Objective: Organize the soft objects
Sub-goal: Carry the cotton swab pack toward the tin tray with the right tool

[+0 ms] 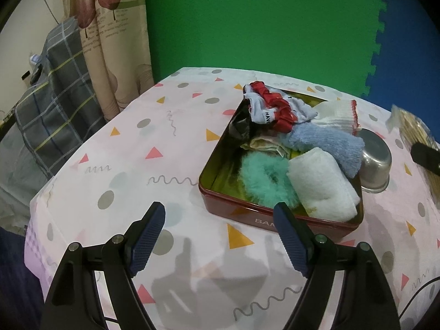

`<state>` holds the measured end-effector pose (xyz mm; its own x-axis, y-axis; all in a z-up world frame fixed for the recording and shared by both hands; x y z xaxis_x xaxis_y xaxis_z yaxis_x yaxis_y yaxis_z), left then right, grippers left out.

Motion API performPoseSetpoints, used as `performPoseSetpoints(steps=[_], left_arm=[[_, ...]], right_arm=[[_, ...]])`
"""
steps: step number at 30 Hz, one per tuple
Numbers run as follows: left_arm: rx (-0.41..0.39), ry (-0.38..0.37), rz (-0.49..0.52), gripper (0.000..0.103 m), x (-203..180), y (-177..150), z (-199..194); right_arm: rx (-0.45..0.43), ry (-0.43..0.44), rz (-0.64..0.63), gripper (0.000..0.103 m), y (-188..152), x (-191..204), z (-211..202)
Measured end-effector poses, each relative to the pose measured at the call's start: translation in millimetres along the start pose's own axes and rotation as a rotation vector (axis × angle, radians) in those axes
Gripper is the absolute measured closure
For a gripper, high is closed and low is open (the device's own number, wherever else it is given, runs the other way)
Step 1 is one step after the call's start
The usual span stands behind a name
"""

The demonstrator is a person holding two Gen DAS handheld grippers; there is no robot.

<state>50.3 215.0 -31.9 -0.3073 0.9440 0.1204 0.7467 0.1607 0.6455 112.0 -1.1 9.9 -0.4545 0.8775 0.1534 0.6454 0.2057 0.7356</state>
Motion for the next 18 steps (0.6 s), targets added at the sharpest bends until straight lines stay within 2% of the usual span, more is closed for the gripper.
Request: performPoseSetpoints(steps=[10,18], left_arm=[[0.007,0.032,-0.056,0.025,14.1,0.0,3.6],[0.010,0.053,-0.095,0.025,25.2,1.0,6.0]], right_arm=[[0.012,0.062,-0.040,0.072,14.1,36.7,15.3],[0.027,0.070,-0.077,0.072,28.3,59.4,42.1]])
Point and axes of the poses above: each gripper's, at about its wrist camera, not at the fingertips, and z roughly the way its jaws point, x to its left, y to its top, the point moved 3 cm from there along z, roughly the way its jaws point, and after that the axes turned 4 degrees about z, right-handed, at the moved point
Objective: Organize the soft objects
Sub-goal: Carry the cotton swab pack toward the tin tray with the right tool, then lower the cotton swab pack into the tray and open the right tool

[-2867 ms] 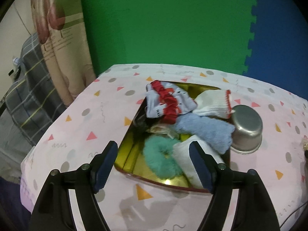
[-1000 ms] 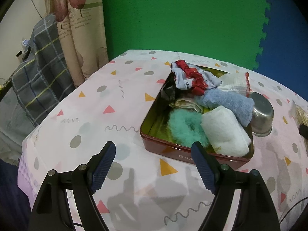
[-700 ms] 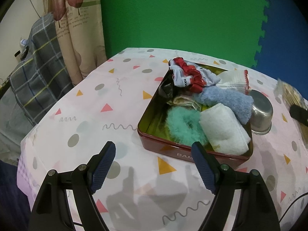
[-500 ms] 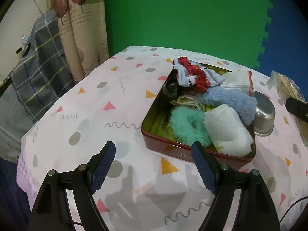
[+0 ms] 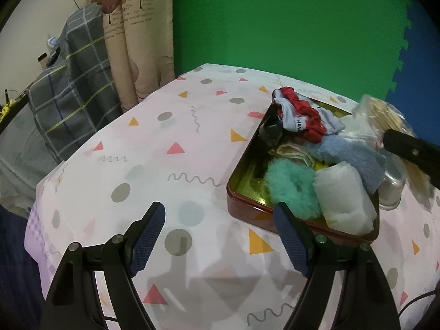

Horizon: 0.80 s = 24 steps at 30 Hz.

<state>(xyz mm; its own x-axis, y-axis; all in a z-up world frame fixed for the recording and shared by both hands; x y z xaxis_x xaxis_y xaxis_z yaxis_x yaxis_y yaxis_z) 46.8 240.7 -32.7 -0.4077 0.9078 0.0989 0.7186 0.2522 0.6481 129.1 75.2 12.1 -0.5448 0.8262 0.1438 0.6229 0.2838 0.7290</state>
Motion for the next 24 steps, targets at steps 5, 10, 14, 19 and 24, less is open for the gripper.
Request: performPoseSetpoints(steps=[5,10,14,19,24], left_arm=[[-0.006,0.010,-0.008,0.025,3.7,0.8,-0.3],[-0.011,0.018,-0.037,0.025,11.2,2.7,0.6],[-0.006,0.019,-0.049,0.025,14.3,3.5,2.4],[-0.010,0.009,-0.046,0.025,13.8,4.0,2.0],[-0.020,0.010,-0.040,0.025,12.8,4.1,1.2]], right_arm=[[0.010,-0.022,-0.027,0.072,9.6,8.2,19.6],[0.024,-0.058,-0.016,0.072,16.2,1.8,40.9],[0.046,-0.078,-0.001,0.072,19.8,-3.0,58.2],[0.055,-0.103,-0.005,0.072,22.8,-2.3,74.3],[0.068,-0.114,-0.006,0.072,22.6,-1.2,85.6]])
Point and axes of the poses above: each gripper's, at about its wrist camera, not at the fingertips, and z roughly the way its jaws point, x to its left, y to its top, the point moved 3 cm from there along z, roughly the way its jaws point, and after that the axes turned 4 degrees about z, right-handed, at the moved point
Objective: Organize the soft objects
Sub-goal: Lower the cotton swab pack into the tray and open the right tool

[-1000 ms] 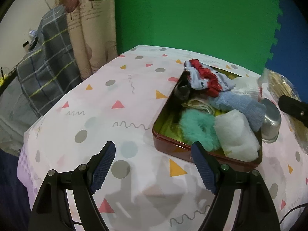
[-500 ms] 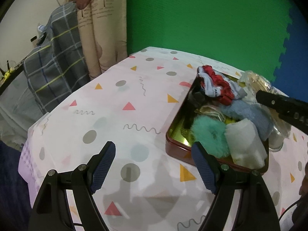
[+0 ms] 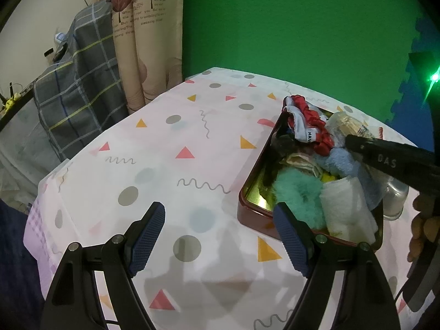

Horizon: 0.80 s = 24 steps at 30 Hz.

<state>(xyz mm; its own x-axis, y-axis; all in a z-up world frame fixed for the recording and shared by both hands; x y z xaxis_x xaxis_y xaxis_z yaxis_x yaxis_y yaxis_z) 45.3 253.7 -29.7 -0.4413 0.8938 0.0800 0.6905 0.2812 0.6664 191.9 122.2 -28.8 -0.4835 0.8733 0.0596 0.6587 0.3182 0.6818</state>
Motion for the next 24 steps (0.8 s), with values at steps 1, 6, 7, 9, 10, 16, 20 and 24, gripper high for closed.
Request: performPoseSetpoints(steps=[1,6,7,9,10,16,20,24], left_arm=[[-0.001,0.001,-0.001,0.025,-0.3,-0.1,0.0],[-0.001,-0.002,0.004,0.025,-1.4,0.2,-0.8],[-0.004,-0.001,0.006,0.025,-1.4,0.2,-1.1],[-0.012,-0.007,0.014,0.024,-3.9,0.9,-2.4],[-0.015,-0.009,0.017,0.023,-5.1,0.9,-3.2],[-0.033,0.000,0.033,0.022,-9.8,0.7,-7.2],[-0.041,-0.001,0.036,0.021,-10.8,1.0,-9.2],[-0.042,-0.009,0.045,0.020,-13.7,0.0,-11.3]], right_arm=[[0.001,0.000,0.002,0.070,-0.5,-0.1,0.8],[-0.016,0.001,0.000,0.070,-2.9,0.3,-3.8],[-0.017,0.002,0.002,0.069,-2.9,-0.2,-5.2],[-0.023,0.003,0.012,0.063,-1.9,-1.7,-8.5],[-0.033,0.003,0.016,0.053,-1.3,-2.3,-11.7],[-0.094,0.008,0.002,0.034,1.3,0.1,-37.1],[-0.122,-0.012,0.000,0.032,-2.4,-4.7,-56.9],[-0.145,-0.021,0.037,0.028,-15.6,-15.5,-83.6]])
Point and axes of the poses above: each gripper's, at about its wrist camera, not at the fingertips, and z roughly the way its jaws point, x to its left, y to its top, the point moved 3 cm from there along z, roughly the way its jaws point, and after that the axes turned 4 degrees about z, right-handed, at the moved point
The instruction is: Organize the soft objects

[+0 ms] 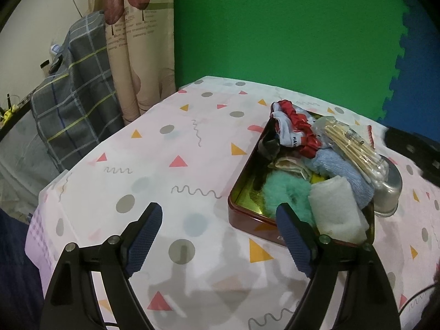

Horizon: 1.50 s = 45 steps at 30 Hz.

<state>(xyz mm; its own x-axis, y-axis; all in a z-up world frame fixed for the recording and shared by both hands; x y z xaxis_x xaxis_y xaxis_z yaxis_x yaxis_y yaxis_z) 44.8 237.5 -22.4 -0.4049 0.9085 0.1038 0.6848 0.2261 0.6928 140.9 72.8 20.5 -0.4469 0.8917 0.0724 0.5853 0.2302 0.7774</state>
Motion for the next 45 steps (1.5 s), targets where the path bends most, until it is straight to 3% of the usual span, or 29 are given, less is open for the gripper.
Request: performPoseSetpoints(steps=[8,16,45], left_arm=[[0.012,-0.019,0.009,0.017,-6.4,-1.8,-3.1],[0.002,-0.032,0.042,0.016,-17.6,-4.0,-10.5],[0.014,-0.040,0.056,0.015,-22.9,-6.6,-10.8]], right_arm=[[0.015,-0.010,0.040,0.026,-47.1,-6.0,-50.0],[0.068,-0.029,0.027,0.025,-79.2,4.7,-54.5],[0.137,-0.038,0.023,0.025,-96.1,10.5,-38.8]])
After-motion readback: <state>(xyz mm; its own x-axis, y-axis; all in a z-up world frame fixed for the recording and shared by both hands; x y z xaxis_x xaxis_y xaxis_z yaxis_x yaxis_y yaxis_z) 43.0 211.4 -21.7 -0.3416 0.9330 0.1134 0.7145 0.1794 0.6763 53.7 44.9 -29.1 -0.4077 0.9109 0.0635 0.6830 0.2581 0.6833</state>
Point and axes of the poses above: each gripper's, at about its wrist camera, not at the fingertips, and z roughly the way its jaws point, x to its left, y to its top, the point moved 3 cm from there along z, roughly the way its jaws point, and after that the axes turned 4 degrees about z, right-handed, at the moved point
